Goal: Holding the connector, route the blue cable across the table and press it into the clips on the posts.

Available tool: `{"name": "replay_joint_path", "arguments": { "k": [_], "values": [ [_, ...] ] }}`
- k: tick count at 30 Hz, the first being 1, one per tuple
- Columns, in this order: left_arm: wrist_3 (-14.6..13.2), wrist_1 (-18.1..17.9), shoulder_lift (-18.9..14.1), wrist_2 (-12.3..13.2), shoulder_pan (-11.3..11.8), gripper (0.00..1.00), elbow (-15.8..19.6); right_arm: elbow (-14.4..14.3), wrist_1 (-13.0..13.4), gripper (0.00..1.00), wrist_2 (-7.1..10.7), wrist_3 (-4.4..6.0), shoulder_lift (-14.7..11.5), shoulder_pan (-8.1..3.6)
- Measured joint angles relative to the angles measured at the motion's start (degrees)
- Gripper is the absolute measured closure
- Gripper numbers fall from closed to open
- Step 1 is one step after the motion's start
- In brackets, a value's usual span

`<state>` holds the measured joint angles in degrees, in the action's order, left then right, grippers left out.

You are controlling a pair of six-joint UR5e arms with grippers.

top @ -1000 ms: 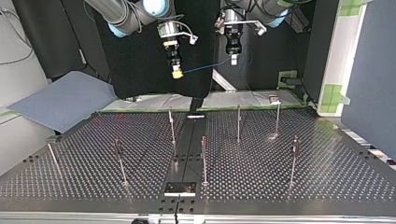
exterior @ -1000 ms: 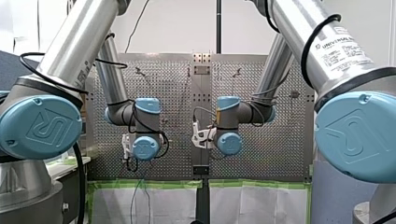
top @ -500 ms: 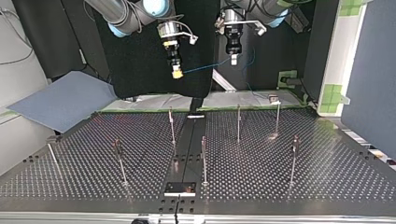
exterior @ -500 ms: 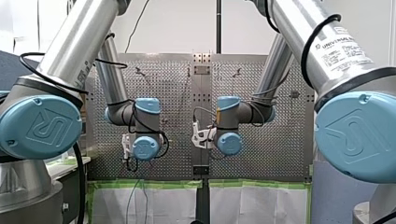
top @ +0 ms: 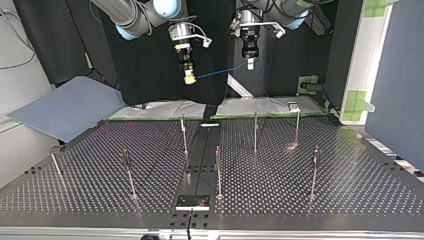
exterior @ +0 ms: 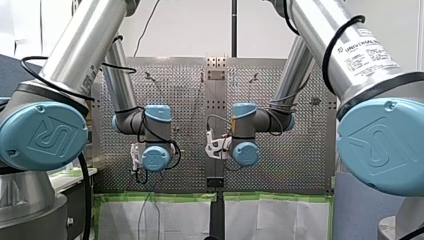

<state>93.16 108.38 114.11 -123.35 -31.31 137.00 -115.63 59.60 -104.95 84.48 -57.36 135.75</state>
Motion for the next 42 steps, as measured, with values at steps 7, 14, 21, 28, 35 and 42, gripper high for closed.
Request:
{"name": "replay_joint_path", "arguments": {
  "k": [7, 14, 21, 28, 35, 42],
  "values": [
    [-0.1, 0.0, 0.0, 0.0, 0.0, 1.00, 0.0, 0.0, 0.0, 1.00, 0.00, 0.00, 0.0, 0.00],
    [-0.6, 2.0, 2.5, 0.3, 0.9, 1.00, -0.4, 0.0, -1.2, 1.00, -0.06, -0.20, 1.3, -0.44],
    [-0.6, 2.4, 3.3, 0.4, 1.0, 1.00, -0.4, 0.0, -2.5, 1.00, -0.09, -0.26, 5.0, -0.60],
    [-0.6, 2.5, 3.3, 0.4, 1.0, 1.00, -0.4, 0.0, -2.5, 1.00, -0.09, -0.26, 6.0, -0.61],
    [-0.6, 2.5, 3.3, 0.4, 1.0, 1.00, -0.4, 0.0, -2.6, 1.00, -0.09, -0.26, 6.1, -0.61],
    [-0.6, 2.5, 3.3, 0.4, 1.0, 1.00, -0.4, 0.0, -2.6, 1.00, -0.09, -0.26, 6.1, -0.61]
  ]
}}
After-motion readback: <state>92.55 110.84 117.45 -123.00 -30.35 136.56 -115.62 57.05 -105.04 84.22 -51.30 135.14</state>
